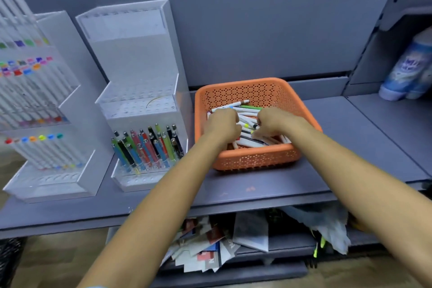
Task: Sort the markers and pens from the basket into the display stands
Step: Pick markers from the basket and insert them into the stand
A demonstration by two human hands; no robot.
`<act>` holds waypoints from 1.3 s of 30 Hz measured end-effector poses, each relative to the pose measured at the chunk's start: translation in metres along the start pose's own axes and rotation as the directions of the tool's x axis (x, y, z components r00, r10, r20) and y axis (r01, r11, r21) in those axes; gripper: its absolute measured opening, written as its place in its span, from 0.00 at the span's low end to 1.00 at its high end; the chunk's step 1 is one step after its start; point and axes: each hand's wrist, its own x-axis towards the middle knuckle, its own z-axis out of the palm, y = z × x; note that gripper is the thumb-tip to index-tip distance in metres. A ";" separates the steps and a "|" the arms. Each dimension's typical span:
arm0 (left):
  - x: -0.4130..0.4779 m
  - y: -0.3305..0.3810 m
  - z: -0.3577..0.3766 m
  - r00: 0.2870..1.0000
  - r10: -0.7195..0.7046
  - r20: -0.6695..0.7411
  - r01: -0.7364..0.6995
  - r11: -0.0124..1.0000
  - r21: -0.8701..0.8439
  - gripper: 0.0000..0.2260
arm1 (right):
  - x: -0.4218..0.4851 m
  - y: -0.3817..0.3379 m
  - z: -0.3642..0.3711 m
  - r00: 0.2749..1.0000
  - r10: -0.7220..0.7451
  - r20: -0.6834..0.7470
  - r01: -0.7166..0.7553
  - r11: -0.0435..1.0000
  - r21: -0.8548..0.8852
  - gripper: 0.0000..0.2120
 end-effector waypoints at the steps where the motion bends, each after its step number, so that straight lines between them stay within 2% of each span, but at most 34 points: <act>1: 0.001 -0.001 0.000 1.000 -0.015 -0.025 0.014 0.999 -0.034 0.12 | 0.003 -0.001 -0.001 0.999 -0.011 0.035 0.011 1.000 0.004 0.17; 3: 0.001 -0.002 0.000 0.998 -0.047 -0.052 0.041 0.994 -0.104 0.12 | 0.007 -0.004 -0.002 0.997 -0.020 0.071 0.022 1.000 -0.019 0.20; 7: 0.000 -0.004 -0.001 0.994 -0.104 -0.013 0.099 0.974 -0.204 0.09 | 0.010 -0.010 0.002 0.987 -0.045 0.156 0.055 0.997 -0.057 0.14; 13: -0.002 -0.005 -0.002 0.994 -0.110 0.002 0.107 0.970 -0.219 0.09 | 0.008 -0.016 0.004 0.980 -0.069 0.189 0.090 0.990 -0.104 0.16; 16: -0.001 -0.006 -0.001 0.994 -0.112 0.001 0.110 0.970 -0.217 0.10 | 0.012 -0.008 0.006 0.987 -0.075 0.142 0.072 0.997 0.026 0.14; 19: -0.001 -0.006 -0.001 0.994 -0.112 -0.012 0.106 0.967 -0.232 0.18 | 0.016 0.003 0.003 0.997 -0.080 -0.020 0.082 0.969 0.235 0.11; 22: 0.000 -0.005 -0.003 0.993 -0.118 -0.002 0.110 0.935 -0.337 0.22 | 0.012 0.004 0.001 0.977 -0.146 -0.154 0.196 0.898 0.394 0.11; 23: 0.001 -0.006 -0.003 0.991 -0.131 0.000 0.117 0.884 -0.453 0.23 | 0.009 0.002 0.000 0.965 -0.181 -0.190 0.247 0.869 0.429 0.10; 25: -0.001 -0.006 -0.008 0.983 -0.180 0.033 0.149 0.683 -0.715 0.24 | 0.005 -0.002 -0.002 0.937 -0.235 -0.258 0.336 0.810 0.481 0.10; 26: -0.002 -0.005 -0.011 0.976 -0.207 0.067 0.177 0.581 -0.794 0.23 | 0.004 -0.003 -0.003 0.926 -0.246 -0.287 0.363 0.788 0.496 0.12; 29: 0.001 -0.007 -0.015 0.944 -0.273 0.184 0.272 0.336 -0.902 0.16 | 0.002 -0.001 -0.006 0.900 -0.240 -0.363 0.408 0.757 0.511 0.13; 30: 0.001 -0.006 -0.016 0.939 -0.284 0.194 0.282 0.312 -0.907 0.13 | 0.002 -0.001 -0.007 0.894 -0.235 -0.382 0.417 0.748 0.516 0.13; 31: 0.001 -0.006 -0.016 0.945 -0.285 0.160 0.263 0.372 -0.890 0.10 | 0.002 0.000 -0.007 0.889 -0.232 -0.395 0.426 0.737 0.525 0.12; 33: 0.001 -0.008 -0.011 0.975 -0.218 0.035 0.172 0.648 -0.742 0.08 | 0.002 -0.001 -0.008 0.880 -0.227 -0.416 0.443 0.707 0.551 0.11; 35: -0.001 -0.010 -0.008 0.989 -0.144 -0.020 0.104 0.799 -0.592 0.07 | 0.001 -0.002 -0.009 0.874 -0.205 -0.441 0.453 0.673 0.584 0.11; 37: -0.002 -0.010 -0.008 0.991 -0.116 -0.069 0.063 0.850 -0.523 0.10 | 0.002 -0.002 -0.010 0.873 -0.151 -0.464 0.442 0.645 0.623 0.11; 39: -0.002 -0.010 -0.011 0.987 -0.158 -0.022 0.114 0.792 -0.600 0.10 | 0.003 -0.001 -0.012 0.867 -0.091 -0.489 0.437 0.610 0.661 0.11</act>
